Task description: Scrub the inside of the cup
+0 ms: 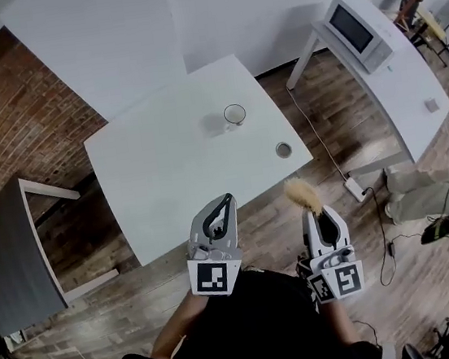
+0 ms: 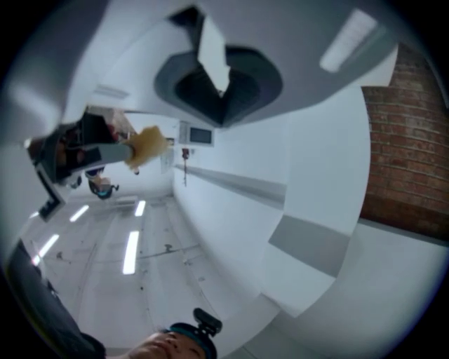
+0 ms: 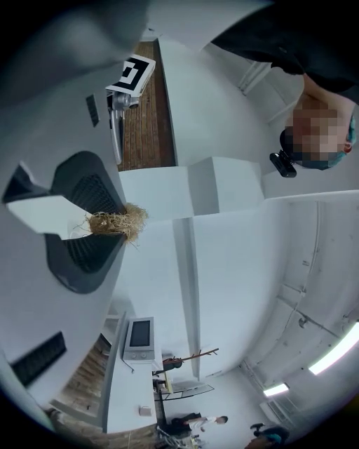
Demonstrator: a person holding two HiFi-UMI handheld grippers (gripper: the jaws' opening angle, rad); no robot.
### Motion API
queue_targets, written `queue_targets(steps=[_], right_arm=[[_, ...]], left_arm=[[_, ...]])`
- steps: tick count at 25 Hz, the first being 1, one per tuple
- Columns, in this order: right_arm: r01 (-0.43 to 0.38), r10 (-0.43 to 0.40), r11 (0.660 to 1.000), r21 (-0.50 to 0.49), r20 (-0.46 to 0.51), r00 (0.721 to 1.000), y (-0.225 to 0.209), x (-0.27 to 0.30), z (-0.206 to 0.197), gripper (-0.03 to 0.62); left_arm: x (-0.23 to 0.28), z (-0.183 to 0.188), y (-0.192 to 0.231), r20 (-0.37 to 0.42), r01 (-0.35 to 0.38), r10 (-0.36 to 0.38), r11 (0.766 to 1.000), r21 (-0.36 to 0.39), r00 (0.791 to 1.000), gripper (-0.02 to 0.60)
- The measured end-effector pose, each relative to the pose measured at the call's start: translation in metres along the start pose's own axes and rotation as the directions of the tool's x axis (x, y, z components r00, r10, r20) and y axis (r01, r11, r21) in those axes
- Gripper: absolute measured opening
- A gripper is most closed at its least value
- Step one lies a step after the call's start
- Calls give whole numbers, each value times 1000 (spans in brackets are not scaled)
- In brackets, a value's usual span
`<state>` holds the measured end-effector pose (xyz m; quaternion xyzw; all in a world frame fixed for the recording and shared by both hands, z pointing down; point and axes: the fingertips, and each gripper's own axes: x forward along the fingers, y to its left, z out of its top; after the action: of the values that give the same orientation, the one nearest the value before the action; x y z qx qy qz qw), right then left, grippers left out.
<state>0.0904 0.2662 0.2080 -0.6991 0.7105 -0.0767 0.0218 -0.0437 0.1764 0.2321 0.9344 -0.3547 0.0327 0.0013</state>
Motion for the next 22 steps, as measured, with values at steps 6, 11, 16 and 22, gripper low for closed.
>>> queue_targets(steps=[6,11,16,22], right_arm=[[42,-42,999,-3,-14,999,-14,66,12,57],[18,-19,999,-31,-36,999,-12,112,16,57],[-10,9,1000,-11,-68,998,-16,151,11,57],[-84,85,996,14,-106,991,-44,190,-6,57]], left_arm=[[42,-17,41,-43,66,-66,998,-5,997,5],[70,-29,68,-77,76,-75,997,12,994,5],[90,-41,78,-95,69,-70,997,-20,993,5],[126,-71,77,-179,41,-38,999,15,983,5]])
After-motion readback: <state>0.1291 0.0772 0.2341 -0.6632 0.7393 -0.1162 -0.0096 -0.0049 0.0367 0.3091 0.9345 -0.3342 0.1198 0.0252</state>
